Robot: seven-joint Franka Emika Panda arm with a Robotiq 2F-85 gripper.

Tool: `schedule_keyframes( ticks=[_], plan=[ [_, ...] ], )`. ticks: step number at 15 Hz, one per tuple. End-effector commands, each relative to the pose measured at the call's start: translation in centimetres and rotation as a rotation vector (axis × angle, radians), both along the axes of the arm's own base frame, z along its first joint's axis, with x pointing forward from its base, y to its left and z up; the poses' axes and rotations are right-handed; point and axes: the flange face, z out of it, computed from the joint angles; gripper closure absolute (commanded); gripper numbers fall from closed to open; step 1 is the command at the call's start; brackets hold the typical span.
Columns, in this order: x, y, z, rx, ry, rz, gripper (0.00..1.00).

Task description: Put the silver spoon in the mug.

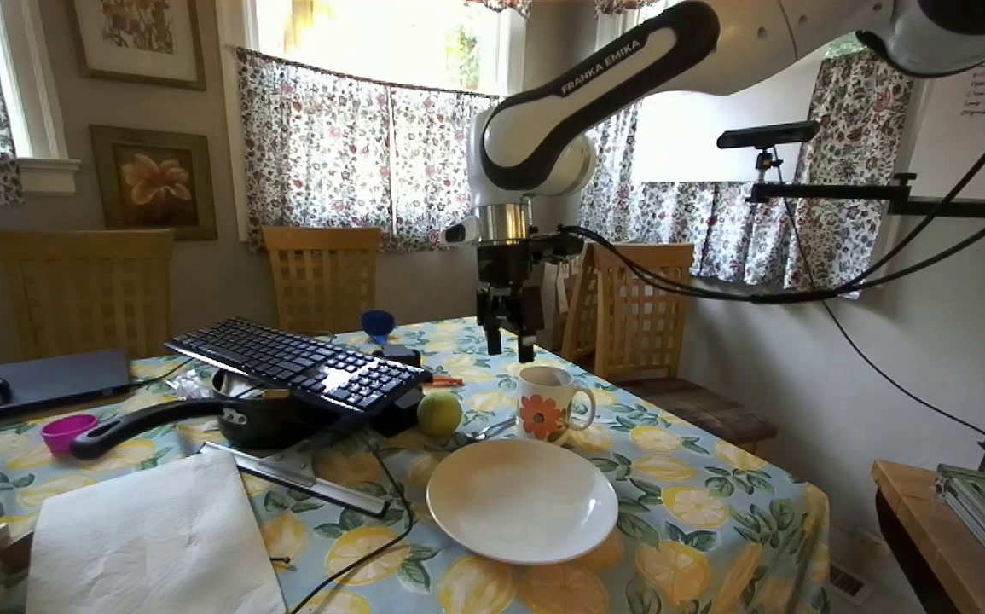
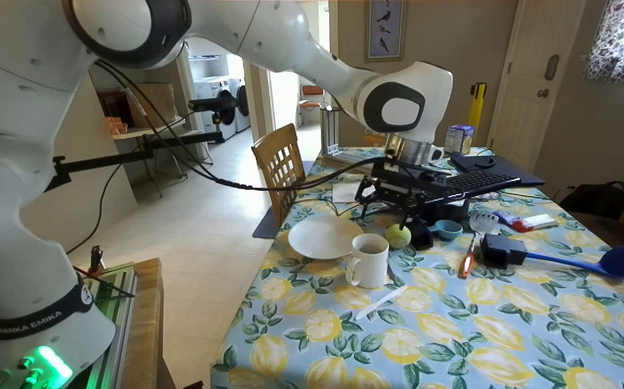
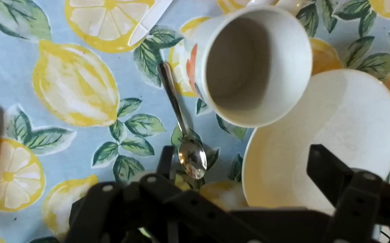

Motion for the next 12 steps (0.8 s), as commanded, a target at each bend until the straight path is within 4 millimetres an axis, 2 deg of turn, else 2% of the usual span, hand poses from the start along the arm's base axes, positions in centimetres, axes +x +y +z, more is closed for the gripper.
schedule_keyframes(
  ticks=[1, 4, 9, 12],
  plan=[
    [1.6, -0.6, -4.6, 0.057, 0.043, -0.076, 0.00],
    [2.5, -0.7, -6.3, 0.082, 0.039, -0.139, 0.00],
    [4.0, -0.5, -6.3, 0.069, 0.025, -0.246, 0.00],
    [4.1, 0.1, -7.2, 0.053, 0.065, -0.230, 0.00]
  ],
)
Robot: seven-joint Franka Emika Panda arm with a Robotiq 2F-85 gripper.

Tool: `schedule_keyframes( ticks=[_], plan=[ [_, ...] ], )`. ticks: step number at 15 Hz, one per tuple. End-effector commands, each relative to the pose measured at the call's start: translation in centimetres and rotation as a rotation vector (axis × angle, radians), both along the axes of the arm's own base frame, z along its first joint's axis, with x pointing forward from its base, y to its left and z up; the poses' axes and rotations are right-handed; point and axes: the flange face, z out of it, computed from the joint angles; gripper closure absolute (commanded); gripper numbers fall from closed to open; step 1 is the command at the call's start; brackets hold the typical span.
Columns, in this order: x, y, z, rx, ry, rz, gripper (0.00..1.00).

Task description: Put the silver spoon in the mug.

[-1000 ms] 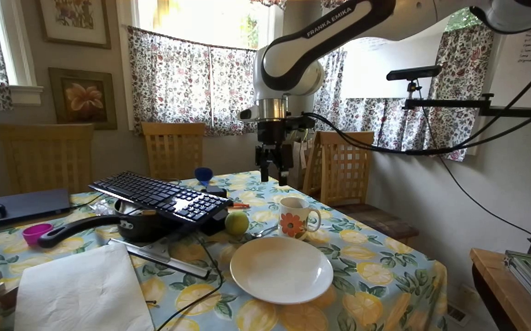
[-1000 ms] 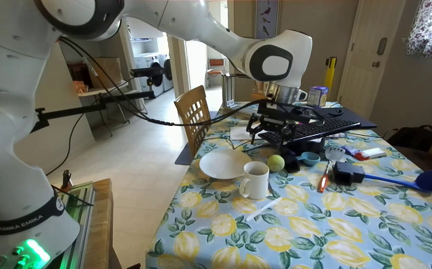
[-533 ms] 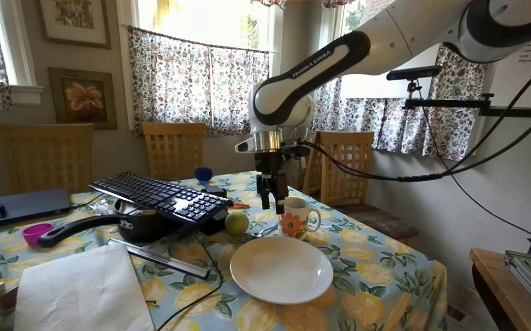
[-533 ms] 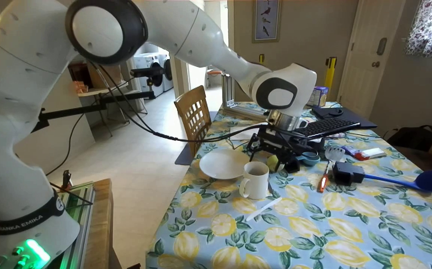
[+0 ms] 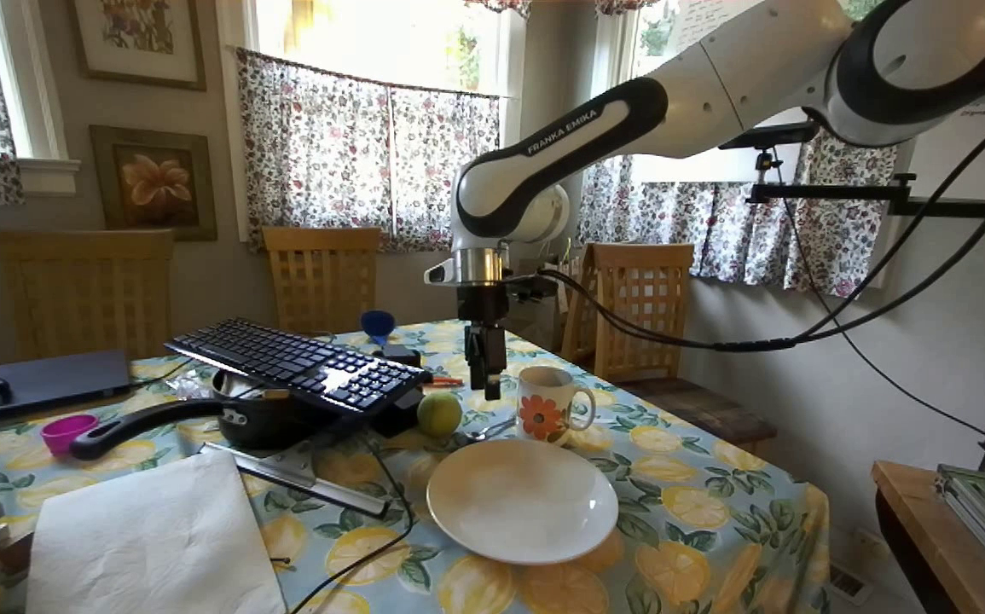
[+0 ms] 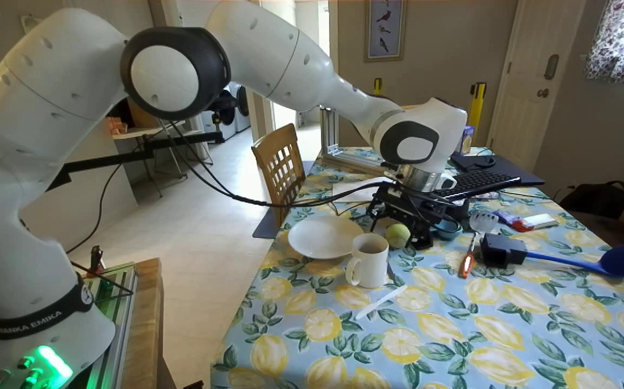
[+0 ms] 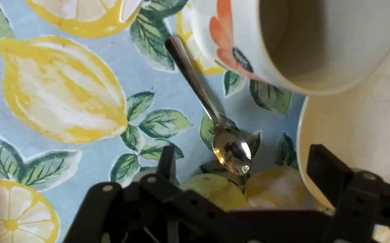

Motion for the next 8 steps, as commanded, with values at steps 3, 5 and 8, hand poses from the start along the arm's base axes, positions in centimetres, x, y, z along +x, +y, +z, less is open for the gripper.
schedule_keyframes(
  ticks=[3, 5, 8],
  plan=[
    [0.0, 1.4, -1.8, -0.024, 0.107, 0.063, 0.00],
    [-0.2, 1.6, -2.4, -0.063, 0.154, 0.088, 0.00],
    [-0.3, 1.3, -2.7, -0.101, 0.188, 0.140, 0.00]
  ],
)
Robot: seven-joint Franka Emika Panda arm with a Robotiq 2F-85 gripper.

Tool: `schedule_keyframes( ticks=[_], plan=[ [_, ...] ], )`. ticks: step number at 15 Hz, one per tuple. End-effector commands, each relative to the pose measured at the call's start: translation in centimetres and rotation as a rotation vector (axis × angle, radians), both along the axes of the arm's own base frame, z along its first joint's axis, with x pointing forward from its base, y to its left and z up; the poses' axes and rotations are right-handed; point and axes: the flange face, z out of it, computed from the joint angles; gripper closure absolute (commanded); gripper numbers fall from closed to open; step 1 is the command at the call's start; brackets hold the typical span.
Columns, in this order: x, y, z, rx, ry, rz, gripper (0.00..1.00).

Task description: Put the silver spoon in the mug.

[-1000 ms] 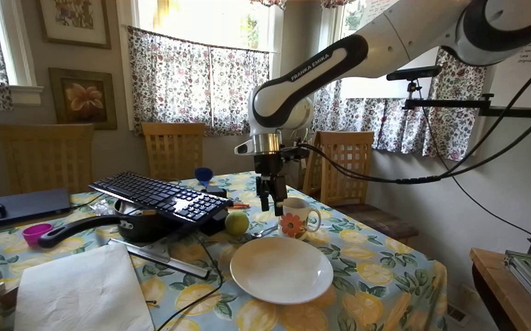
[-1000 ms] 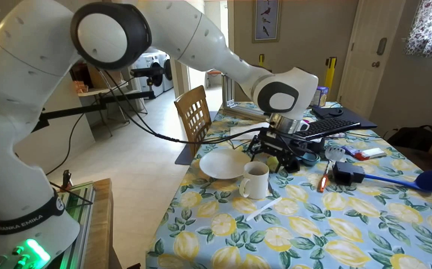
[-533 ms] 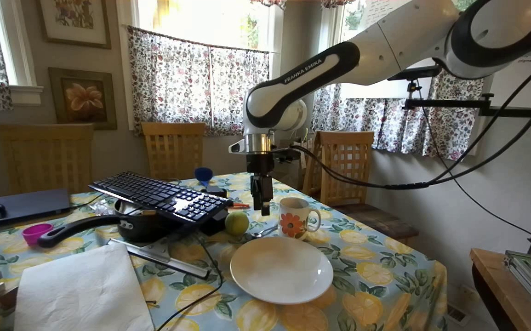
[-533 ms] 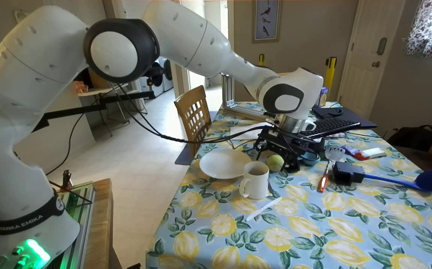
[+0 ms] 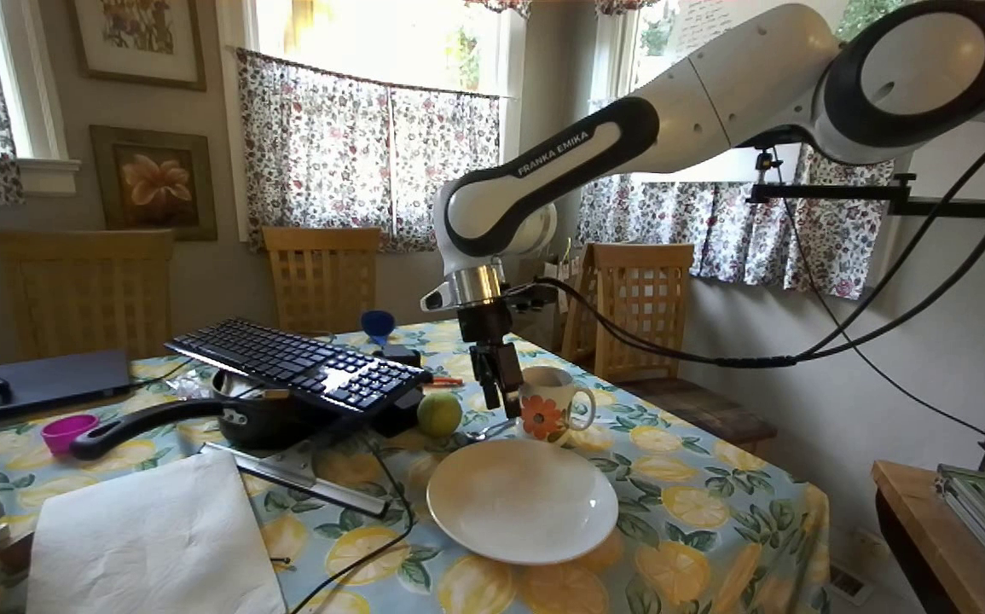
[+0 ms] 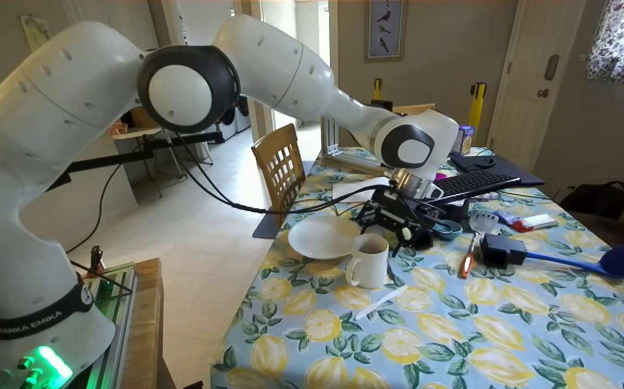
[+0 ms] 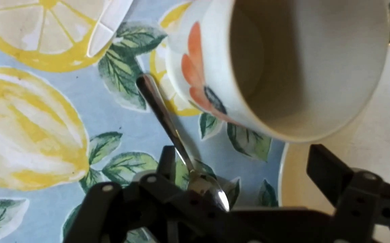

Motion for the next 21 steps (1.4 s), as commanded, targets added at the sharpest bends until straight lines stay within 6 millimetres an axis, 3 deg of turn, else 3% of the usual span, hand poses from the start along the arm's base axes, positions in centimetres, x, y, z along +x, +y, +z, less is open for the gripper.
schedule_keyframes(
  ticks=[1, 5, 13, 21],
  plan=[
    [0.7, -0.4, -0.4, -0.060, 0.043, 0.064, 0.00],
    [1.5, -0.2, -1.0, -0.116, 0.037, 0.093, 0.00],
    [2.8, 2.2, -2.5, -0.132, 0.005, 0.124, 0.00],
    [2.7, 2.2, -3.7, -0.164, 0.024, 0.129, 0.00]
  ],
)
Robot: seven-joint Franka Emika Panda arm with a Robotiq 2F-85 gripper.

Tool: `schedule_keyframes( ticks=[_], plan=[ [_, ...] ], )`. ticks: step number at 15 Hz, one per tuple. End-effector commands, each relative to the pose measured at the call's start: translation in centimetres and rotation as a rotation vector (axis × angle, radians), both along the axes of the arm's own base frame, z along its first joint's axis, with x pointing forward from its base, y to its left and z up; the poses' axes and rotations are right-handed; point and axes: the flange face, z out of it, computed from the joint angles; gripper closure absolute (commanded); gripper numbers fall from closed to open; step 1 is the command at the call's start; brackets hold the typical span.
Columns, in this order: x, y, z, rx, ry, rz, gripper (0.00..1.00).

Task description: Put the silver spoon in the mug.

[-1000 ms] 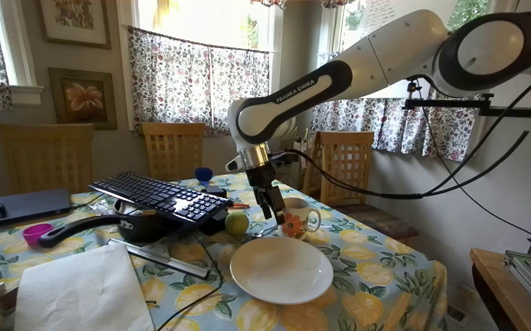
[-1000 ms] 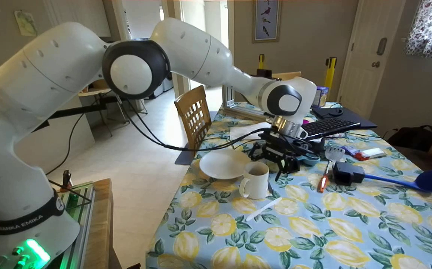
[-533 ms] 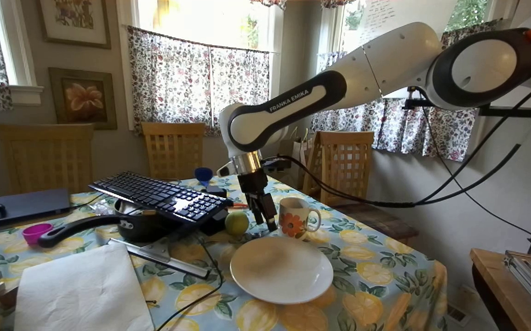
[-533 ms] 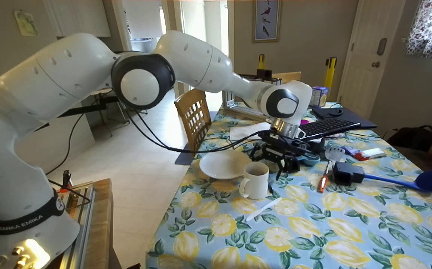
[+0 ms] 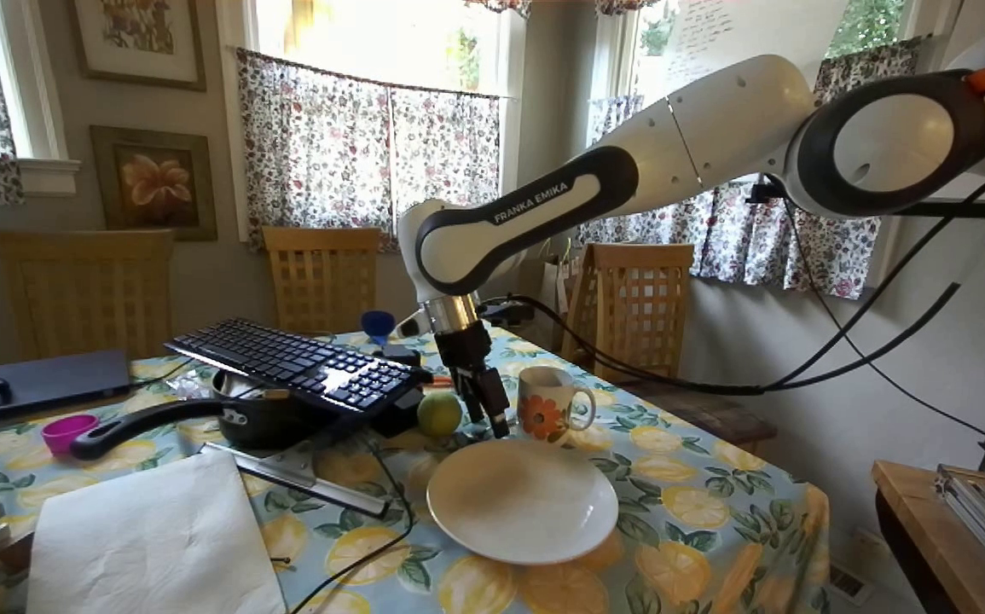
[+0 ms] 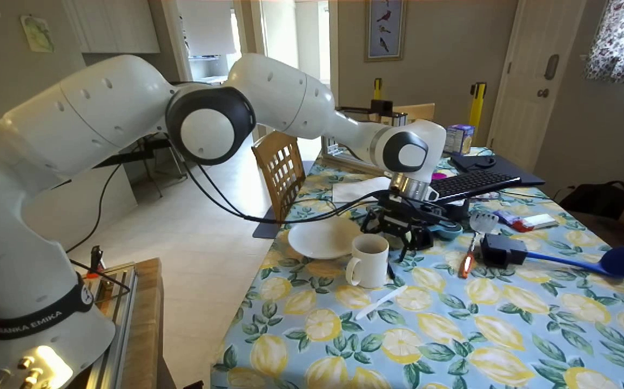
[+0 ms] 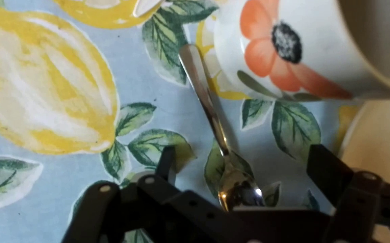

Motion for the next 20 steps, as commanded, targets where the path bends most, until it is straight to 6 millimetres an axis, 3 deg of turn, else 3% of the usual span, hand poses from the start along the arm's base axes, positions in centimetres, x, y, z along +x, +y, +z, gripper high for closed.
schedule_keyframes(
  ticks=[1, 4, 6, 7, 9, 17, 20],
  plan=[
    [0.3, -0.5, -0.7, -0.040, 0.012, -0.001, 0.00],
    [0.1, -0.6, -1.2, -0.039, 0.024, -0.006, 0.00],
    [0.1, -0.7, -1.5, -0.035, 0.026, -0.009, 0.14],
    [0.1, -0.8, -1.6, -0.030, 0.029, -0.009, 0.30],
    [0.2, -0.9, -1.7, -0.026, 0.028, -0.013, 0.38],
    [0.5, -1.1, 0.3, -0.011, -0.006, -0.042, 0.95],
    [0.4, -1.3, 1.3, 0.015, -0.013, -0.039, 1.00]
  ],
)
